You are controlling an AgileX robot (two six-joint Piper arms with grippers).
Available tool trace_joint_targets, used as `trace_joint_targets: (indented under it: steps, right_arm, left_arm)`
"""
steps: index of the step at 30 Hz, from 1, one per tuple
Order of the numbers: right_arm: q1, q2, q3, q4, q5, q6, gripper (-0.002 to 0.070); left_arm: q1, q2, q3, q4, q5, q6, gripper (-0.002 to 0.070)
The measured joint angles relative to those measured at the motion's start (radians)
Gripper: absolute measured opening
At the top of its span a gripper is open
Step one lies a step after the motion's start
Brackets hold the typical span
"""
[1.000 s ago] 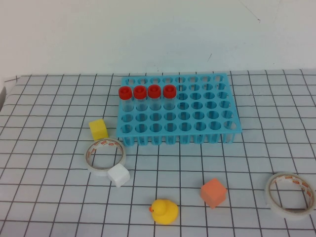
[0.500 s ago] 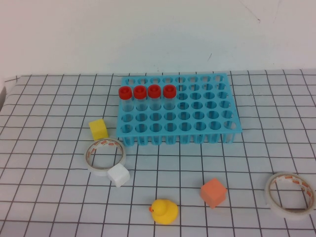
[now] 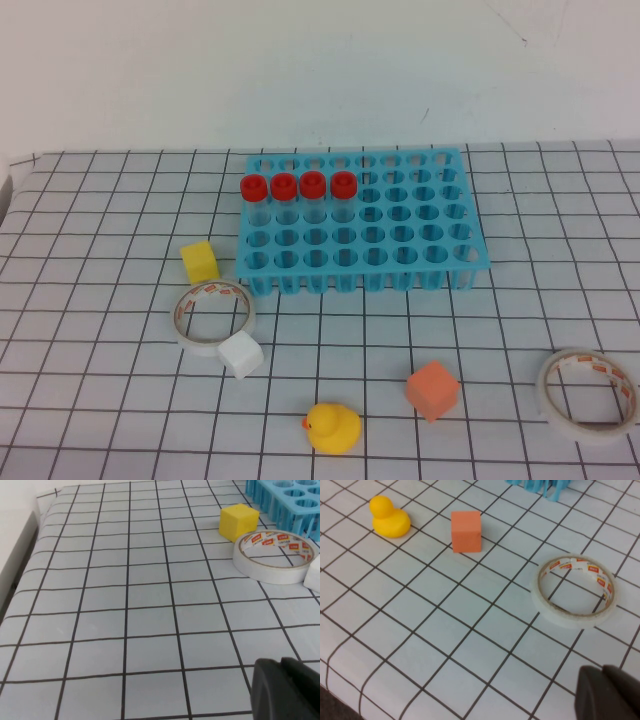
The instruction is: Place the test tubes
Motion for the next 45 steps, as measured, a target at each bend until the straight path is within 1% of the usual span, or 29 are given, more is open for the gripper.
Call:
trace_joint_targets:
  steps: [20, 24, 30, 35, 38, 41, 45]
  right_arm:
    - [0.000, 0.000, 0.000, 0.000, 0.000, -0.001, -0.0001]
    - [-0.014, -0.004, 0.000, -0.040, -0.002, -0.021, -0.0001]
    - [-0.299, -0.051, 0.051, -0.049, -0.211, -0.022, -0.0001]
    - [-0.550, -0.062, 0.155, -0.042, -0.459, -0.001, -0.0001]
    - [-0.672, -0.062, 0.212, -0.036, -0.582, 0.015, -0.0001]
    - [-0.756, -0.062, 0.245, -0.035, -0.622, 0.016, -0.0001]
    - [-0.804, -0.078, 0.258, -0.035, -0.632, 0.021, -0.0001]
  left_arm:
    - [0.000, 0.000, 0.000, 0.002, 0.000, 0.000, -0.0001]
    - [0.000, 0.000, 0.000, 0.002, 0.000, 0.000, -0.0001]
    - [0.000, 0.000, 0.000, 0.002, 0.000, 0.000, -0.0001]
    - [0.000, 0.000, 0.000, 0.002, 0.000, 0.000, -0.0001]
    - [0.000, 0.000, 0.000, 0.002, 0.000, 0.000, -0.0001]
    - [0.000, 0.000, 0.000, 0.002, 0.000, 0.000, -0.0001]
    - [0.000, 0.000, 0.000, 0.002, 0.000, 0.000, -0.0001]
